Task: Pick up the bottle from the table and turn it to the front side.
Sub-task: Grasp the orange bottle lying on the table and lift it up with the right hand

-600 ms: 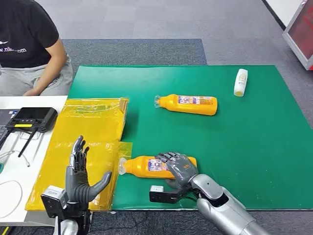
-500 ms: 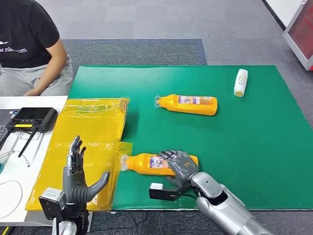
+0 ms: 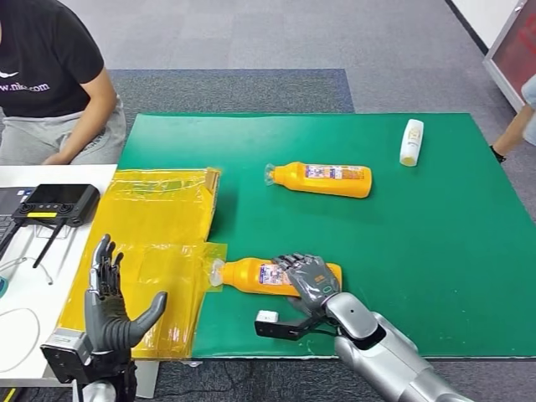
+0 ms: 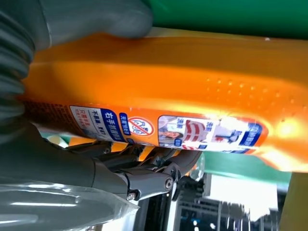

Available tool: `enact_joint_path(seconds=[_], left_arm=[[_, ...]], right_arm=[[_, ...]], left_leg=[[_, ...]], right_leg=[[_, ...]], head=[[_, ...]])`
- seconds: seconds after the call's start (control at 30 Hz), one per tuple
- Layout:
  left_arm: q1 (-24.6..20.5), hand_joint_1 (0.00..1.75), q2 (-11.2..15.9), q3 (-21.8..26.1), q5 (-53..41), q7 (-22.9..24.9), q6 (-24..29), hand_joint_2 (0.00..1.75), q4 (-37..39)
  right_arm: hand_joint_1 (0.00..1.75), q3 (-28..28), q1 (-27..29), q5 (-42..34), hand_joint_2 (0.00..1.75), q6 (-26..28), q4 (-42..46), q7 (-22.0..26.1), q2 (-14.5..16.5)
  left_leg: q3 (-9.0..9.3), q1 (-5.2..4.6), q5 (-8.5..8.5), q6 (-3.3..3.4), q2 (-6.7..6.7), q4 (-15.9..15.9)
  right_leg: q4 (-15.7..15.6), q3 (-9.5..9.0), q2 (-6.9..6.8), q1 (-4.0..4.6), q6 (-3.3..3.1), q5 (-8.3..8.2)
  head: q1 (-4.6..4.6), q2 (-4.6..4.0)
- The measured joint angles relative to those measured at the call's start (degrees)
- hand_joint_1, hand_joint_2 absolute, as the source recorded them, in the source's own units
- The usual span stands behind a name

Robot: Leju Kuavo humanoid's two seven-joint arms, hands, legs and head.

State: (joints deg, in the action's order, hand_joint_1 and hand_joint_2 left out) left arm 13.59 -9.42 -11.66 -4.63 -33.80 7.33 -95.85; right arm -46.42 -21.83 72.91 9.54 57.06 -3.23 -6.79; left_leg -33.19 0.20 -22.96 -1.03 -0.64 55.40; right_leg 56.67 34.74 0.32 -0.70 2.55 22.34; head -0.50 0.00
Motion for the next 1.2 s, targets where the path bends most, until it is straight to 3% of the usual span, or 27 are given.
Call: enact_joint_path(seconds=[0.1,0.2,0.33,0.4,0.73,0.97,1.2], left_arm=[[0.0,0.0,-0.4,0.4,1.2,-0.8,-0.2,1.75,-0.1],[0.0,0.0,-0.5,0.4,1.5,-1.0,-0.3,1.75,-0.1],[-0.2,0.0,-2.9,1.3,11.3,-3.2,0.0,1.75,-1.7],[-0.1,0.0,-3.8,2.1,13.7,-3.6,0.6,1.75,-2.1],[0.2,0.0,-6.0,5.5,17.9,-4.3,2.6,1.75,-3.4],[0.1,0.0,-6.0,5.7,20.5,0.7,-2.7,1.75,-2.6],[-3.2,0.0,-4.6,-1.0,19.9,3.9,-12.1,1.75,1.2]], right_arm=[[1.75,3.1,3.0,-6.4,1.75,4.6,1.5,4.0,1.1],[1.75,4.1,3.9,-8.1,1.75,5.3,2.1,5.1,1.4],[1.75,14.0,14.3,-29.2,1.75,8.0,12.7,16.5,8.1],[1.75,15.4,16.0,-32.0,1.75,8.1,15.3,17.9,9.1],[1.75,18.2,20.8,-36.3,1.75,7.8,22.9,19.7,11.2],[1.75,18.2,21.4,-37.4,1.75,6.6,24.2,20.3,12.2],[1.75,16.1,20.3,-37.6,1.75,6.0,24.2,21.9,13.0]], left_leg=[[-0.07,0.0,0.05,0.04,-0.03,0.0],[-0.09,0.0,0.05,0.04,-0.04,0.0],[-0.44,0.06,-0.05,-0.1,-0.02,0.0],[-0.52,0.08,-0.06,-0.11,-0.02,0.0],[-0.59,0.08,-0.16,-0.08,-0.02,0.0],[-0.58,0.08,-0.15,-0.09,-0.01,0.0],[-0.59,0.07,-0.15,-0.08,-0.02,0.0]], right_leg=[[0.0,-0.01,-0.07,0.0,0.02,-0.01],[0.0,-0.01,-0.07,0.0,0.02,-0.01],[0.0,0.41,-0.01,0.05,-0.03,0.09],[0.0,0.48,-0.01,0.06,-0.02,0.12],[0.0,0.53,-0.01,0.05,0.0,0.19],[0.0,0.56,0.0,0.06,-0.01,0.19],[0.0,0.55,0.0,0.05,0.0,0.19]], head=[[-0.02,0.0],[-0.03,0.0],[0.01,0.0],[0.01,0.0],[0.0,0.0],[0.01,0.0],[0.01,0.0]])
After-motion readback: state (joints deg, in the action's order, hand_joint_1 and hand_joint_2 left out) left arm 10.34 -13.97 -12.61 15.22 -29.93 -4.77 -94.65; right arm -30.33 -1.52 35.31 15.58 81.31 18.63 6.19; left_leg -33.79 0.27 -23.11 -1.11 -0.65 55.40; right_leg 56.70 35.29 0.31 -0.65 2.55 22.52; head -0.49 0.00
